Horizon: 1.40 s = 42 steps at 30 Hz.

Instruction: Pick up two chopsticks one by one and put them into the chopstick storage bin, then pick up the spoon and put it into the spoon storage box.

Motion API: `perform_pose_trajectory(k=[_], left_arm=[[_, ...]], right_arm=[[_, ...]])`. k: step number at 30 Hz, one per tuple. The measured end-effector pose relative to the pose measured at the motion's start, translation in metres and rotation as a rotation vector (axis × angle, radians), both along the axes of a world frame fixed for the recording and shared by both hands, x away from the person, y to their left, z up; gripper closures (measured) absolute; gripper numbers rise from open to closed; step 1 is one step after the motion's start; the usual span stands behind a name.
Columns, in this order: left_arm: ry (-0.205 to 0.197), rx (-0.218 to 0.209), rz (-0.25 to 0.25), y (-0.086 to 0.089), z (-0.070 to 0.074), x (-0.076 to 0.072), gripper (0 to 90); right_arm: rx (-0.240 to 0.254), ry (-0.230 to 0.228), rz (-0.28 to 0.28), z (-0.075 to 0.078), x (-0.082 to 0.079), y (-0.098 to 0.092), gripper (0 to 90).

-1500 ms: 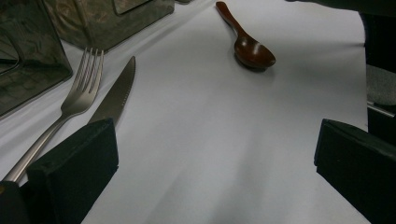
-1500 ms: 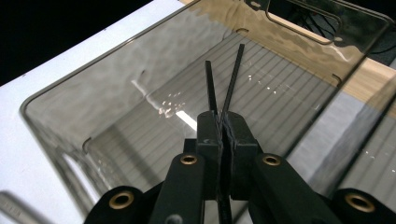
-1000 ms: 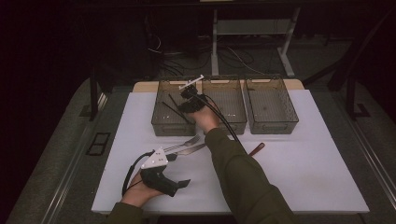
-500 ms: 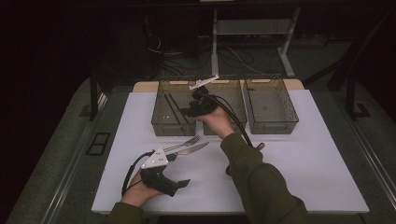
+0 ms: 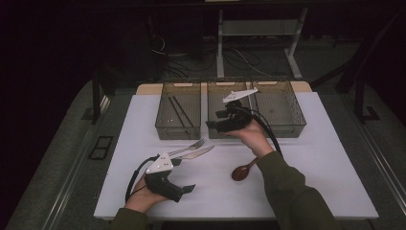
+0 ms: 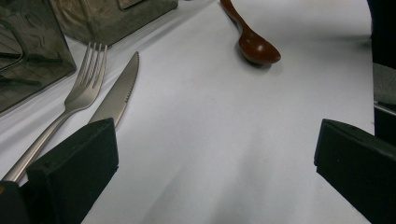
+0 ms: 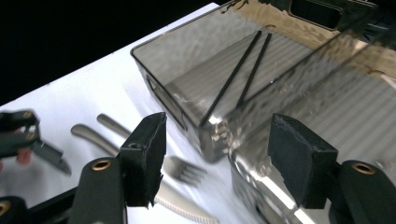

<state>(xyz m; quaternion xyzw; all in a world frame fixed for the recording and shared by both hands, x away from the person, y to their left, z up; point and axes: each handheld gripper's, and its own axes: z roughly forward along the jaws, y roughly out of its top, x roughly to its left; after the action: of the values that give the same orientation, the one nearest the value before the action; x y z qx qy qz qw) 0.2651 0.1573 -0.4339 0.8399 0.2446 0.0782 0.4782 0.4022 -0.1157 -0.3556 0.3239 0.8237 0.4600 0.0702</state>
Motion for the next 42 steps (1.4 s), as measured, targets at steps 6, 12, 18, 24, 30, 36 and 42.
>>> perform_pose_trajectory(k=[6,12,18,24,30,36,42], left_arm=[[-0.003,-0.004,0.008,0.000,0.000,-0.001,0.0],[-0.002,0.002,0.009,0.001,-0.001,-0.001,0.0],[0.001,0.013,0.005,0.000,-0.001,-0.001,0.0],[0.001,0.018,0.004,0.000,-0.002,-0.001,0.0],[0.006,0.027,-0.008,-0.003,-0.003,0.000,0.0],[0.007,0.030,-0.013,-0.003,-0.004,-0.001,0.0],[0.006,0.031,-0.012,-0.003,-0.004,0.000,0.0]], right_arm=[[0.022,0.000,0.009,-0.003,-0.020,-0.028,37.1],[0.029,0.012,0.018,-0.010,-0.039,-0.055,37.1],[0.004,0.011,0.010,-0.019,-0.054,-0.080,43.9],[-0.079,0.002,-0.021,-0.033,-0.062,-0.100,65.2],[-0.179,0.042,-0.016,-0.058,-0.060,-0.111,83.4],[-0.234,0.067,-0.033,-0.074,-0.048,-0.111,89.7],[-0.267,0.081,-0.029,-0.080,-0.047,-0.110,89.9]])
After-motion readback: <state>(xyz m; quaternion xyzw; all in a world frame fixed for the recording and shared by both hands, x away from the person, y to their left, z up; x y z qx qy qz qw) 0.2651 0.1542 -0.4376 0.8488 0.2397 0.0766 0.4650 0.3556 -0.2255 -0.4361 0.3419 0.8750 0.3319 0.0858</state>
